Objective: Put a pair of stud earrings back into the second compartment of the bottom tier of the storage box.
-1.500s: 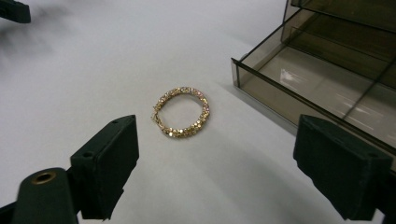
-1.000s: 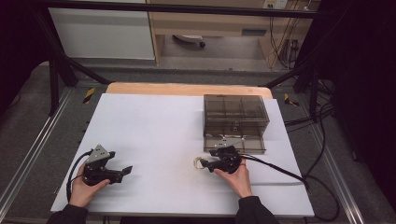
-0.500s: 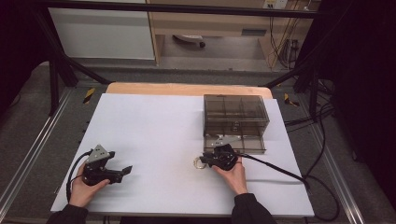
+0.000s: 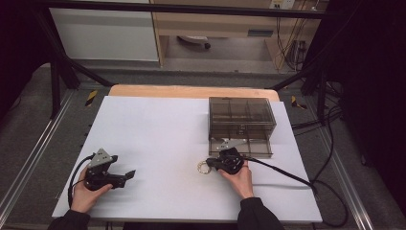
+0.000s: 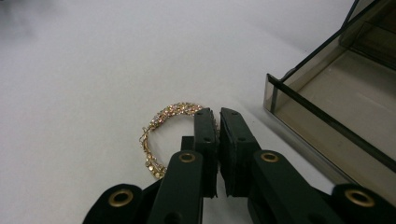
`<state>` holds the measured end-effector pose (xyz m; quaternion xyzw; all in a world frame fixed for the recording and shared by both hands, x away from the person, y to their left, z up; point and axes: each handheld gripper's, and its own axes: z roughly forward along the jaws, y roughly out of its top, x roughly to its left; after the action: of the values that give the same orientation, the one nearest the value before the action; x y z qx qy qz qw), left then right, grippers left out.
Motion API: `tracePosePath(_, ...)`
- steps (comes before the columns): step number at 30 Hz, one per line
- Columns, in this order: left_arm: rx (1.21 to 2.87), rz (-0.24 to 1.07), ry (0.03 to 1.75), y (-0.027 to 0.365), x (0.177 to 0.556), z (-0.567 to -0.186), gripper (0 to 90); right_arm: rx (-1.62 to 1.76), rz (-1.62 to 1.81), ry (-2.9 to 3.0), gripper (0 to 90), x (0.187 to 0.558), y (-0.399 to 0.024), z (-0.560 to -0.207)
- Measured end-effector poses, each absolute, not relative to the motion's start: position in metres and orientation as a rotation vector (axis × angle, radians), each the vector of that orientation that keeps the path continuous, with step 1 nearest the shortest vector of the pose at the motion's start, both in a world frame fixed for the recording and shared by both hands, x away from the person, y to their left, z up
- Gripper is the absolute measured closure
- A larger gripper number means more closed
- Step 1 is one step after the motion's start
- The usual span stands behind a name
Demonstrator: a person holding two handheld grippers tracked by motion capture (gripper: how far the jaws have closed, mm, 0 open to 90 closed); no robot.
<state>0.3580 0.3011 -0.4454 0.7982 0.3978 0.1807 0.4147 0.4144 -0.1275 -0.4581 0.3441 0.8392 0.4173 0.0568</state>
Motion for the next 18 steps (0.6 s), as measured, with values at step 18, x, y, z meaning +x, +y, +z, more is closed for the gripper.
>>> tracePosePath(18,2.007,0.457,0.999,0.301,0.358,-0.445,5.8,1.031,1.291,2.537,86.4,0.403,-0.138,-0.434)
